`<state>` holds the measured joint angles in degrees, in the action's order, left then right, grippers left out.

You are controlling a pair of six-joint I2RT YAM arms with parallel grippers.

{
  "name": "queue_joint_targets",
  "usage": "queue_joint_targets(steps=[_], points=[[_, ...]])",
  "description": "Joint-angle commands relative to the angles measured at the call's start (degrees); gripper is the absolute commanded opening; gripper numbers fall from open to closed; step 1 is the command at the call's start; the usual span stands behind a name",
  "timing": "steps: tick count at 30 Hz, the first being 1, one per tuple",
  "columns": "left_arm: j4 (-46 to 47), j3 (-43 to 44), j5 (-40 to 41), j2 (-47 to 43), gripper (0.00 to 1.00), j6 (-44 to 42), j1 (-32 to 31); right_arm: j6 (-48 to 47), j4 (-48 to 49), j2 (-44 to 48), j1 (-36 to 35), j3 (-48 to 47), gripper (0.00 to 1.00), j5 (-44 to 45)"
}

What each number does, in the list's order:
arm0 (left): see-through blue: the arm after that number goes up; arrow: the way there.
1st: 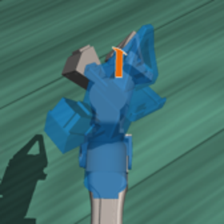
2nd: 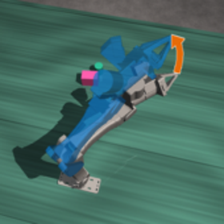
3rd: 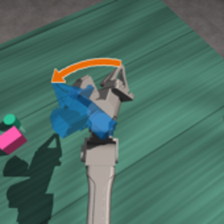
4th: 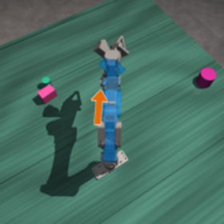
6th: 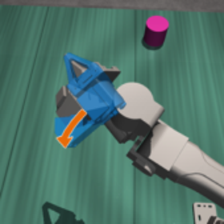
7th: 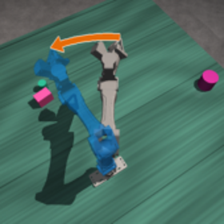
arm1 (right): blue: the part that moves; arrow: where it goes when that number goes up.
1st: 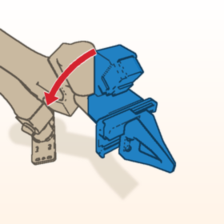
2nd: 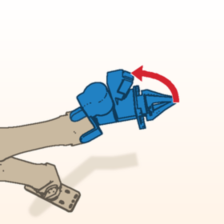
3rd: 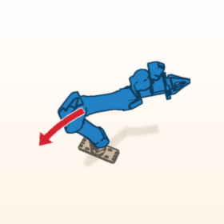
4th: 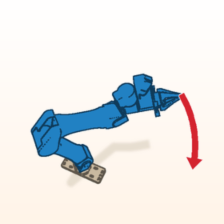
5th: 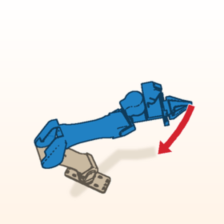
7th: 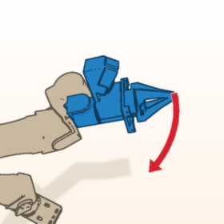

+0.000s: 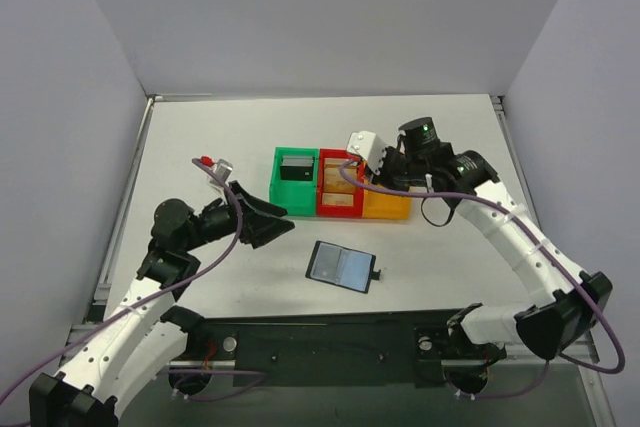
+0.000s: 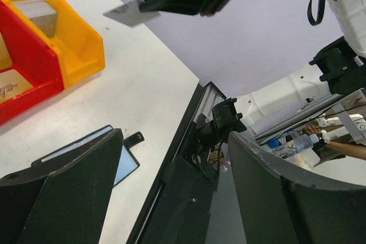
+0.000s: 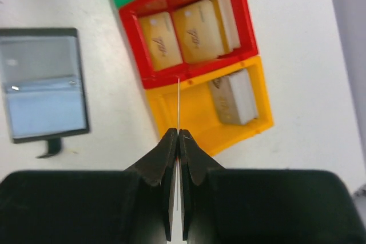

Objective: Take the credit cards out of the card holder
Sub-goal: Place the credit card in the storage box.

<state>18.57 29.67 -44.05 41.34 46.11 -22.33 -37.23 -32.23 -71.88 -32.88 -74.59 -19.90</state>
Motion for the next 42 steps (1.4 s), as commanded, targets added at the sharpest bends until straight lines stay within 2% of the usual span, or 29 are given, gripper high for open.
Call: queue_joint_targets(steps=[1,5,6,9,10,17,23,33,42], points=[[2.7,-0.6,1.2,-0.8,0.84,0.9,0.3,-18.4,-2.0,-6.0,3.7,-5.2,0.0,3.7],[4.1,-2.2,1.2,-2.2,0.84,1.4,0.2,-20.9,0.1,-10.7,8.9,-4.3,0.0,-1.3],[3.7,-2.2,0.8,-2.5,0.84,1.1,0.2,-23.1,1.2,-11.3,9.8,-3.1,0.0,-6.7],[2.7,-3.2,0.4,-3.1,0.84,0.1,0.2,-21.8,9.3,-10.7,15.5,2.7,0.0,-13.3],[3.0,-3.5,0.5,-3.2,0.84,0.3,0.2,-21.7,9.6,-11.0,16.4,2.7,0.0,-16.8],[5.3,-3.6,-1.3,-0.3,0.84,1.7,0.0,-26.0,5.8,-18.9,21.2,-3.7,0.0,-25.5],[4.6,-4.1,-1.0,0.6,0.84,1.7,-1.1,-28.2,4.3,-23.6,20.8,-5.8,0.0,-23.9],[2.3,-3.2,-0.9,0.9,0.84,0.4,-1.6,-30.9,3.7,-26.1,20.1,-5.5,0.0,-21.2],[-0.3,-2.6,-0.6,0.3,0.84,-1.5,-2.3,-33.2,3.8,-30.0,17.7,-5.2,0.0,-15.4]])
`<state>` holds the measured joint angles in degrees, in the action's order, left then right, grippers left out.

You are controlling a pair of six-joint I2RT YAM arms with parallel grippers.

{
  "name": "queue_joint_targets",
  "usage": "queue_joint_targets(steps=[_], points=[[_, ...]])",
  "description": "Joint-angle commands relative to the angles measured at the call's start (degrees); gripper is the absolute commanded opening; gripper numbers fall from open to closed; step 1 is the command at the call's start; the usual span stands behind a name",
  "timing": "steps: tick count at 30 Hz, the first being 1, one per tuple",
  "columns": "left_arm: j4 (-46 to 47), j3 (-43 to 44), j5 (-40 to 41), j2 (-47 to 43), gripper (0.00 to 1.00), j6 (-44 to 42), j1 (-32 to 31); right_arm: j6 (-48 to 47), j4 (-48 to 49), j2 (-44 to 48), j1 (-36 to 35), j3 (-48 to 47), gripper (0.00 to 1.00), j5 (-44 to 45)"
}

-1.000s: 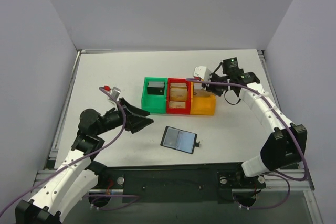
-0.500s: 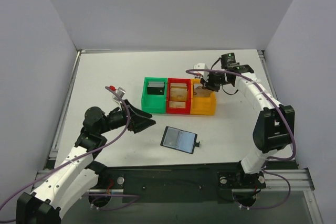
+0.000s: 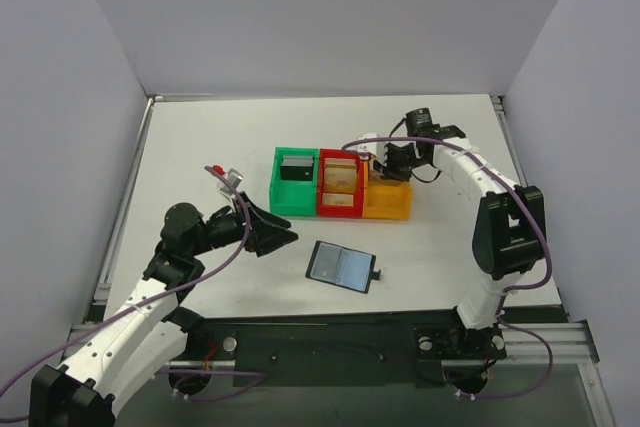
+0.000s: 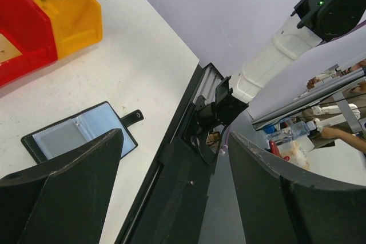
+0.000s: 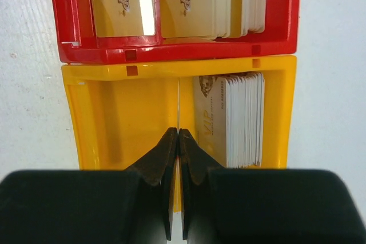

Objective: Take the credit cards out of the card holder
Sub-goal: Place the credit card in the storage box.

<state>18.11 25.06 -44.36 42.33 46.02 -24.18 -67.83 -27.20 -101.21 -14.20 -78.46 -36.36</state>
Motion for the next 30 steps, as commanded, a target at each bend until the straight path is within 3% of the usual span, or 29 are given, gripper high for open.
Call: queue_joint_targets(steps=[1,11,30], points=[[0.1,2.0,-0.3,-0.6,0.84,-1.4,-0.5,-2.7,-1.1,-0.7,-1.3,-1.5,0.0,1.5],[-0.4,2.0,-0.1,-0.4,0.84,-1.5,-1.1,-4.0,2.2,-2.5,-2.4,-0.1,0.0,7.4],[-1.1,2.1,0.0,-0.5,0.84,-1.9,-1.9,-4.0,3.1,-6.2,-4.3,-1.1,0.0,9.8]])
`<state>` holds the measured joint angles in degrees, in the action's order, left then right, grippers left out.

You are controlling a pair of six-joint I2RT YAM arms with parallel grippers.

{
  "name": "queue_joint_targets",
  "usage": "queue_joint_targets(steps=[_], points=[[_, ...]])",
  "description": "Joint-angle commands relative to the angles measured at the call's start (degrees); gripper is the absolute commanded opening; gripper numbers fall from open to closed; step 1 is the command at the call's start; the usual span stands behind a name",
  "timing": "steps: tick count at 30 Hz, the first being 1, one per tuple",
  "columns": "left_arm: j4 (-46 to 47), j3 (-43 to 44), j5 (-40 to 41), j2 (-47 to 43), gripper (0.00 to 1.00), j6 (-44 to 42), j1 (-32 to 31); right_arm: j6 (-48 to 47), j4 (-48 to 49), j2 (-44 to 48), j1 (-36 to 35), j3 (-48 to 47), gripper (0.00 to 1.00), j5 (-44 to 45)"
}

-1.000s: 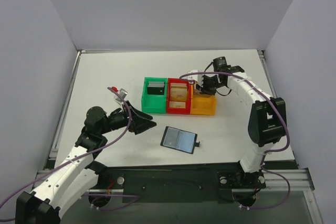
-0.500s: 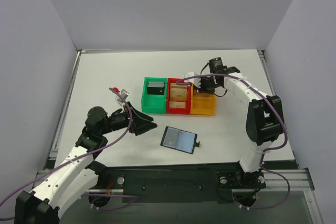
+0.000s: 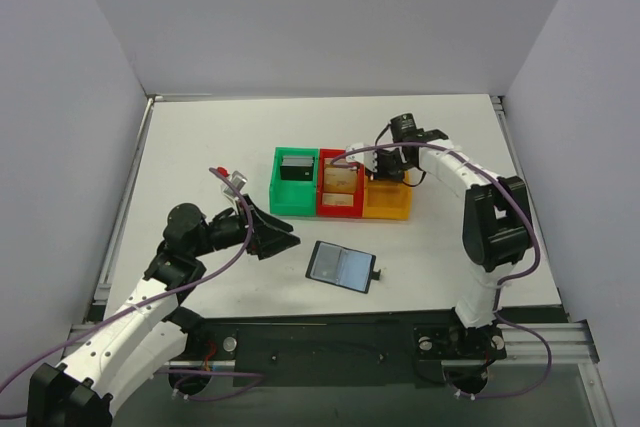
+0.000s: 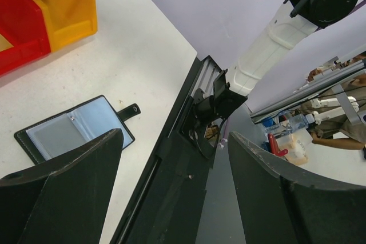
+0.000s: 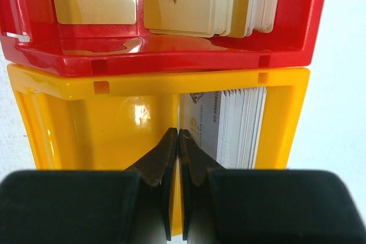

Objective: Take the credit cards out of the card holder
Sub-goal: Place the credit card in the storage box.

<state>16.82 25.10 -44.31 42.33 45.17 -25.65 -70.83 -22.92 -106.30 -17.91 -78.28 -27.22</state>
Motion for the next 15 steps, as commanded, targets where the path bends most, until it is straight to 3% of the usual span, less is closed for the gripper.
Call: queue_joint_targets(steps=[1,15], points=[[0.1,2.1,-0.1,-0.4,0.84,-1.1,-0.5,-1.0,-1.2,-1.4,-0.8,-1.3,0.0,0.9],[-1.1,2.5,0.8,-0.3,0.84,-1.4,-1.1,3.3,3.8,-3.1,-1.8,-1.0,0.0,7.1]])
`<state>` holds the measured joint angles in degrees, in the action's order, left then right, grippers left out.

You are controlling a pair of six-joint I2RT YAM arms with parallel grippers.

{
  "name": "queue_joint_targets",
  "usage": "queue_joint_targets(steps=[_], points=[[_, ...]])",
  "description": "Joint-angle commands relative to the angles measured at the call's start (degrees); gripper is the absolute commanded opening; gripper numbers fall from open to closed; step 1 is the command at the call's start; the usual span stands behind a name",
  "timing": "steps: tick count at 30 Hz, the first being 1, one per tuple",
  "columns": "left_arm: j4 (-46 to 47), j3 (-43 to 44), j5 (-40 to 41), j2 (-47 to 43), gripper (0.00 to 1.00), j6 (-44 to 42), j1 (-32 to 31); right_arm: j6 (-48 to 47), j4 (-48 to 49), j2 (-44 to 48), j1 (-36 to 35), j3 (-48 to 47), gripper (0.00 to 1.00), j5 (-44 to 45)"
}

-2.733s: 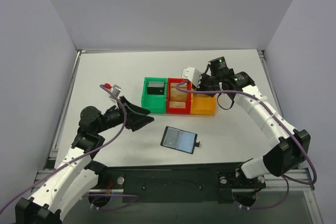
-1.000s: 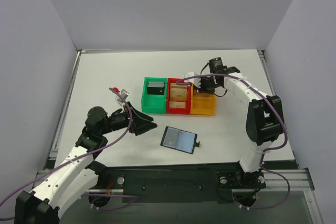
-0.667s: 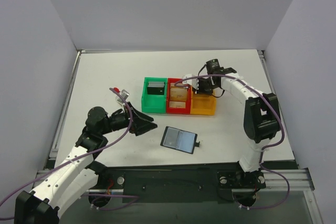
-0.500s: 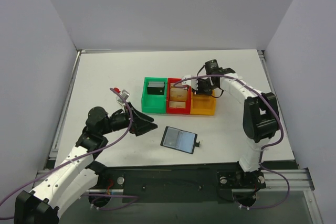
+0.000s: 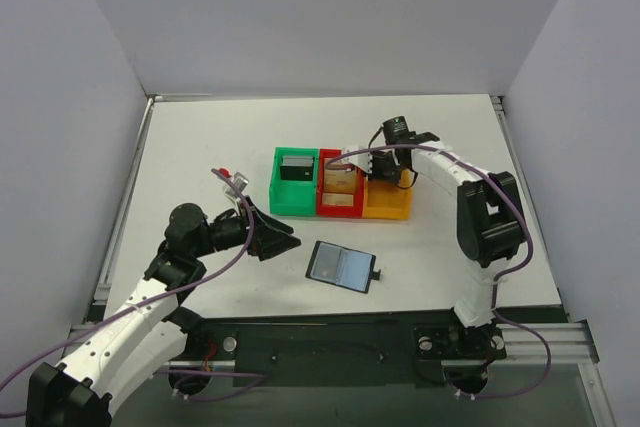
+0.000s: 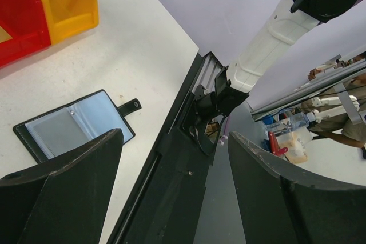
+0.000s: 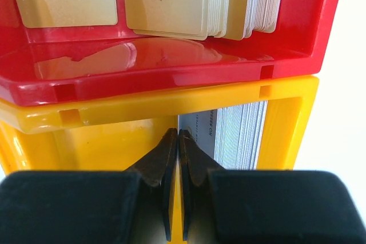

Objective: Take the credit cards out of the card holder
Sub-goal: Place the credit card in the storage box.

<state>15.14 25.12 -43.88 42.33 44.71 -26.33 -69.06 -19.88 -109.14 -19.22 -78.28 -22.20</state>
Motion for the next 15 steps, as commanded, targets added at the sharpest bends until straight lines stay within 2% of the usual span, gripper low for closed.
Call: queue_joint_targets(steps=[1,3,6,8,15], points=[[0.6,2.6,0.5,-0.4,0.84,-0.9,-0.4,1.9,1.2,-0.5,-0.6,-1.0,0.0,2.3],[0.5,2.6,0.5,-0.4,0.84,-0.9,-0.4,2.6,1.9,-0.5,-0.6,-1.1,0.0,3.0],[0.4,2.6,0.6,-0.5,0.84,-0.9,-0.6,3.4,3.1,-0.3,-0.7,-0.8,0.13,3.7],[0.4,2.6,0.6,-0.5,0.84,-1.0,-0.7,4.0,3.7,0.0,-0.7,-0.7,0.17,4.0],[0.4,2.6,0.5,-0.4,0.84,-0.9,-0.8,5.1,5.0,1.2,-0.7,-0.7,0.17,4.9]])
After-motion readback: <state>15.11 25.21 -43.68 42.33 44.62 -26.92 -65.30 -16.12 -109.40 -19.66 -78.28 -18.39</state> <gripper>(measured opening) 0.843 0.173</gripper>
